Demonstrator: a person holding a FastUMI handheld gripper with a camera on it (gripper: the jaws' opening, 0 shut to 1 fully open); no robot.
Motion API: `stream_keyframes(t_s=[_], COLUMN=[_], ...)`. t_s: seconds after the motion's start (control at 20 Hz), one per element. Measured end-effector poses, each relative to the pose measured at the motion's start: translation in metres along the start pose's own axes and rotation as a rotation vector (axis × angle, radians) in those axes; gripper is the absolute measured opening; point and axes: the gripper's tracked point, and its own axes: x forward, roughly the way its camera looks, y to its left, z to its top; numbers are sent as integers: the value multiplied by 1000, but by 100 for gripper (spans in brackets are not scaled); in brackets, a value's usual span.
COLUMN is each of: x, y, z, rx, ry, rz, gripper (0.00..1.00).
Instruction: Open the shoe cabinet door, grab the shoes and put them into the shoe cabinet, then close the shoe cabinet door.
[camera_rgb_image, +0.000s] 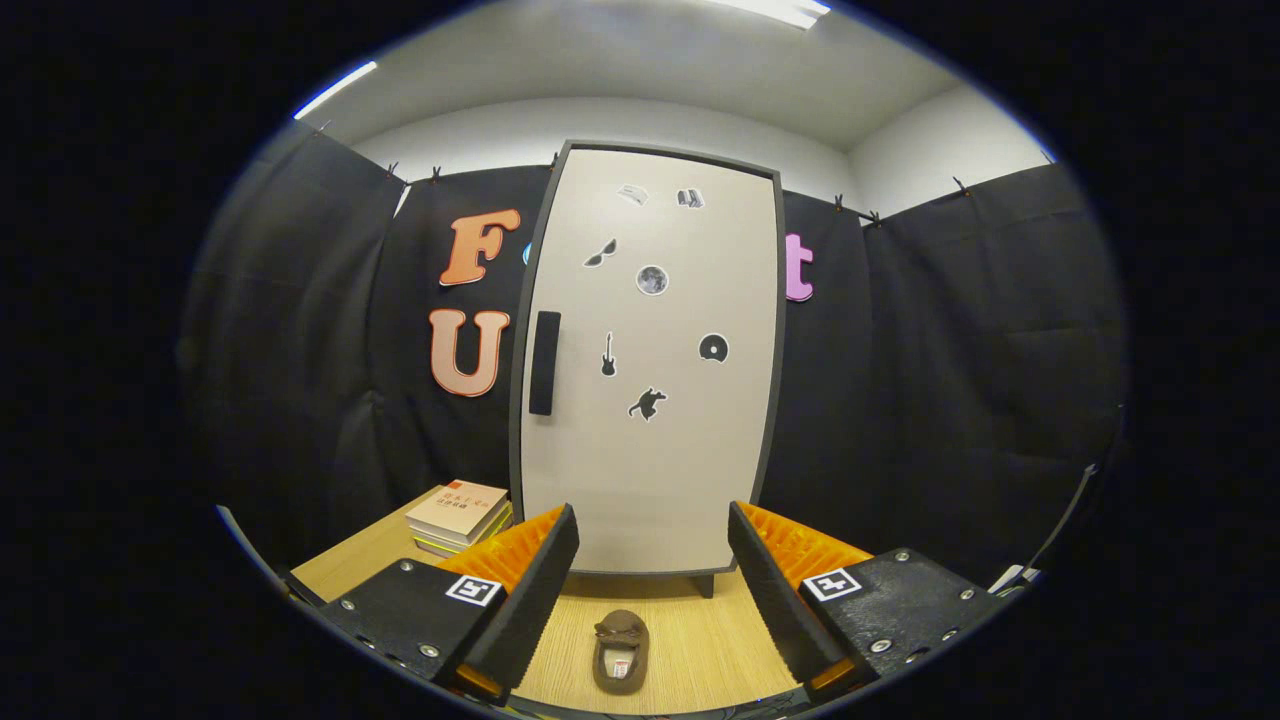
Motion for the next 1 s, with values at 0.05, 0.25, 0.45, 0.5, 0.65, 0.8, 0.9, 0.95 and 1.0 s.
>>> stream_keyframes(t_s=[0.05, 0.25, 0.45, 0.5, 0.65, 0.8, 0.9, 0.95, 1.0], x=[1, 7, 16, 18, 28, 39, 46, 49, 52], y=[0, 3, 9, 11, 18, 26, 34, 39, 43], z=[-1, -7, -24, -32, -53, -91, -119, -133, -147], rx=[-1, 4, 12, 14, 37, 66, 91, 105, 117], ry=[2, 18, 56, 74, 102, 184, 243, 270, 299], rz=[0, 8, 28, 33, 54, 79, 99, 110, 120], gripper=[94, 94, 94, 94, 94, 94, 94, 94, 94])
